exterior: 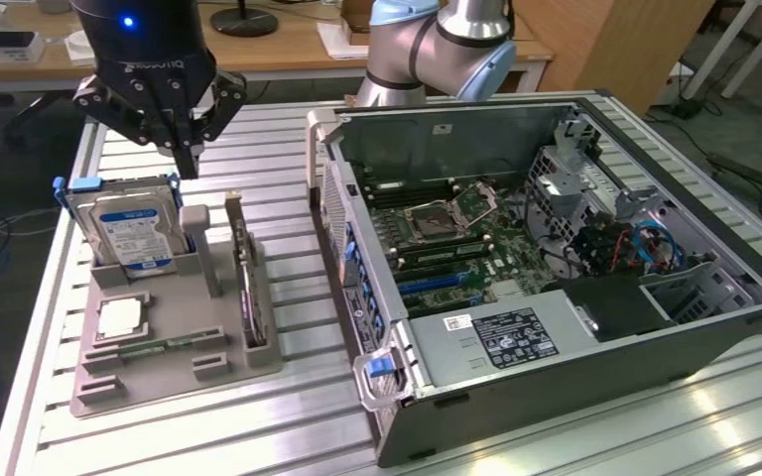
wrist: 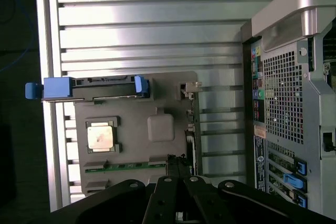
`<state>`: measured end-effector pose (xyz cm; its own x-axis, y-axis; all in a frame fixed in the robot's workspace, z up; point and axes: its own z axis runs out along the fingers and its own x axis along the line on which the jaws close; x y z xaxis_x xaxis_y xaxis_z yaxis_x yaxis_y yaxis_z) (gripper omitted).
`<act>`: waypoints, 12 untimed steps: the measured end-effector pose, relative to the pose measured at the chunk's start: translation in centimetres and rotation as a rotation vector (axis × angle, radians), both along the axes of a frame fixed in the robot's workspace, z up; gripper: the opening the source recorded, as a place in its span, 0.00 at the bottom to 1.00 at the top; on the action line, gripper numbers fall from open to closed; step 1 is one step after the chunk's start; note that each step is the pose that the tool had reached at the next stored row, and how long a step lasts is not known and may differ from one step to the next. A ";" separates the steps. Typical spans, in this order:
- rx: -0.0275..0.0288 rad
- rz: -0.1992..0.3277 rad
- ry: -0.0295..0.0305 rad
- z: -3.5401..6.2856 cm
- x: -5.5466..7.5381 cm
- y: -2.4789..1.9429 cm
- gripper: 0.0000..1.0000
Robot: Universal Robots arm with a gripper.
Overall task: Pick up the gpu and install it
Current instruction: 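Pick up the gpu and move the gpu toward the slot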
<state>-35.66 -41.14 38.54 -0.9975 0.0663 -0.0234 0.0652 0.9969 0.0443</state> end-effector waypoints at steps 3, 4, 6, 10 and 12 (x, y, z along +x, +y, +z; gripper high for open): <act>0.0000 0.000 0.0000 0.00 0.0 0.00 0.10; 0.0001 0.000 -0.0001 -0.01 0.1 0.00 0.10; 0.0000 0.000 0.0000 -0.01 0.2 -0.01 0.10; -0.0001 0.001 0.0001 -0.05 0.4 -0.25 0.10; -0.0018 0.001 0.0000 -0.07 0.5 -0.36 0.10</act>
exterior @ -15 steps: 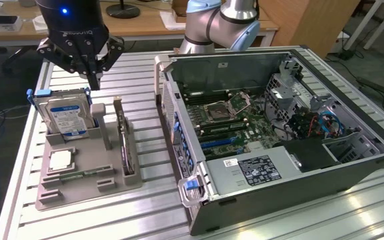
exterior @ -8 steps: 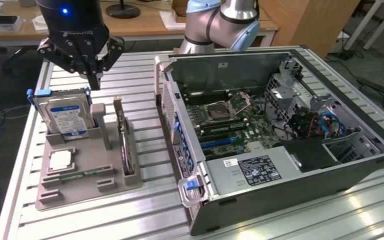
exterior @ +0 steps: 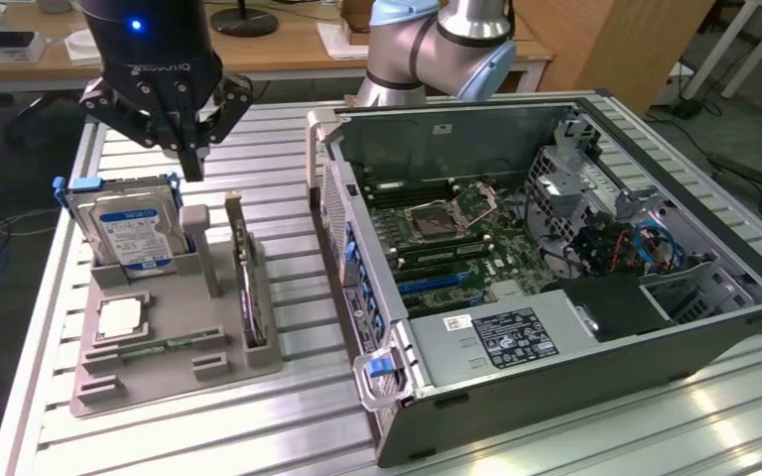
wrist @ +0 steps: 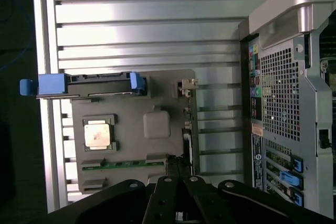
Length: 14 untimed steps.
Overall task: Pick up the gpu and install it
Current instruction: 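Pick up the gpu and move the gpu toward the slot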
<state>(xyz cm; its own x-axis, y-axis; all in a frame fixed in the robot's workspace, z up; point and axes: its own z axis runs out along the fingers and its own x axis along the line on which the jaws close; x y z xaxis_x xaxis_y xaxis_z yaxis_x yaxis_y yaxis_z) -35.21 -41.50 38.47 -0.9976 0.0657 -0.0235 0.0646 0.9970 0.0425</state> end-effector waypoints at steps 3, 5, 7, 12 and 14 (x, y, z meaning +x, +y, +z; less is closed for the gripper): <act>-0.0048 0.000 0.0001 -0.01 0.0 -0.18 0.10; -0.0072 0.000 0.0001 -0.01 0.0 -0.49 0.11; -0.0110 0.000 0.0001 -0.01 0.0 -0.73 0.17; -0.0200 0.000 0.0000 -0.02 0.1 -1.31 0.41; -0.0212 0.000 0.0000 -0.02 0.1 -1.33 0.41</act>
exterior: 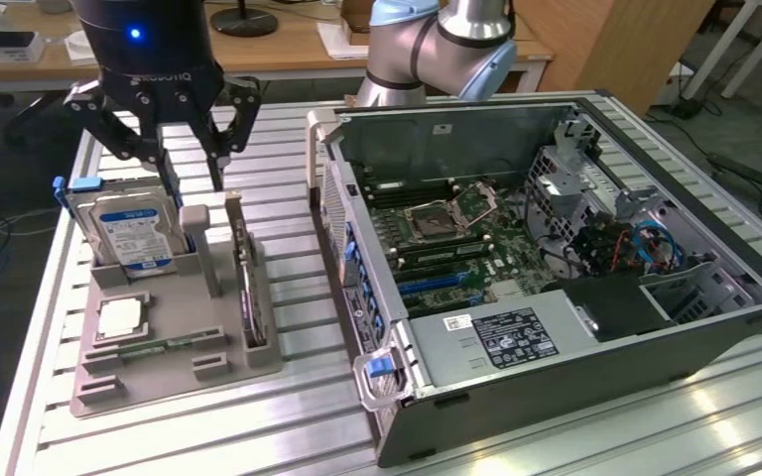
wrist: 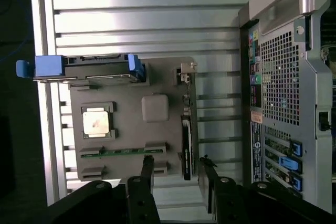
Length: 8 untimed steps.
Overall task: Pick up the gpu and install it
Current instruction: 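Pick up the gpu and move the gpu toward the slot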
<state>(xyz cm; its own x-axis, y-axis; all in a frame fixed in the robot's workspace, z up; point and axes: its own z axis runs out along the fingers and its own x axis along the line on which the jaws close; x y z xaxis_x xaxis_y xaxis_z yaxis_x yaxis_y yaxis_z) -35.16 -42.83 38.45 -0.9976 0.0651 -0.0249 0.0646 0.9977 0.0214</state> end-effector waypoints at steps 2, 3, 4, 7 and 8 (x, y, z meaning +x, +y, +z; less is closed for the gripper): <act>-0.0002 0.005 -0.0001 -0.01 0.0 -0.04 0.47; -0.0001 0.016 -0.0001 -0.03 0.0 -0.04 0.47; -0.0001 0.026 -0.0001 -0.05 0.0 -0.04 0.47; -0.0001 0.066 0.0000 -0.09 0.1 -0.05 0.47; -0.0002 0.080 -0.0001 -0.10 0.0 -0.05 0.47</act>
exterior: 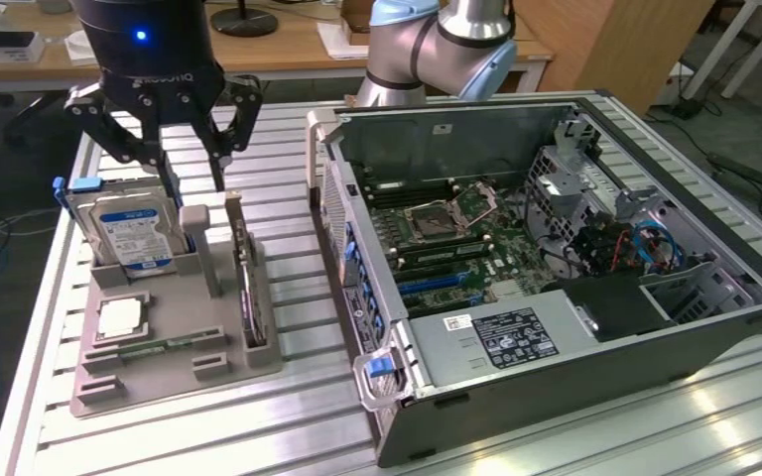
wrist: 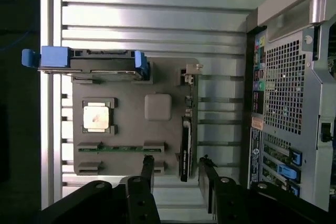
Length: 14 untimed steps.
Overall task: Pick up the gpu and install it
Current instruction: 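Pick up the gpu and move the gpu toward the slot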
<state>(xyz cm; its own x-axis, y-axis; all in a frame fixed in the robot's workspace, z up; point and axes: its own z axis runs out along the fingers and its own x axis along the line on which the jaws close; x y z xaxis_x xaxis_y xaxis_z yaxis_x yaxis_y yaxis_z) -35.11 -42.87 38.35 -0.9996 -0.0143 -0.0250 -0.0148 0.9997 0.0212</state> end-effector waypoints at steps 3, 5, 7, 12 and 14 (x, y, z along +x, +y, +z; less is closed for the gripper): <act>0.0004 0.023 -0.0006 -0.07 0.0 -0.06 0.47; 0.0001 0.034 -0.0002 -0.09 0.0 -0.09 0.47; 0.0001 0.044 -0.0005 -0.17 0.0 -0.14 0.47; 0.0001 0.061 -0.0013 -0.44 0.0 -0.18 0.47; 0.0002 0.062 -0.0016 -0.56 0.0 -0.19 0.47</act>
<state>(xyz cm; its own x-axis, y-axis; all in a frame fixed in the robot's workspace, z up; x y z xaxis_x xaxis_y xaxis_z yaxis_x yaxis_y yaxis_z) -35.08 -43.06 37.79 -0.9967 -0.0765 -0.0266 -0.0771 0.9968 0.0213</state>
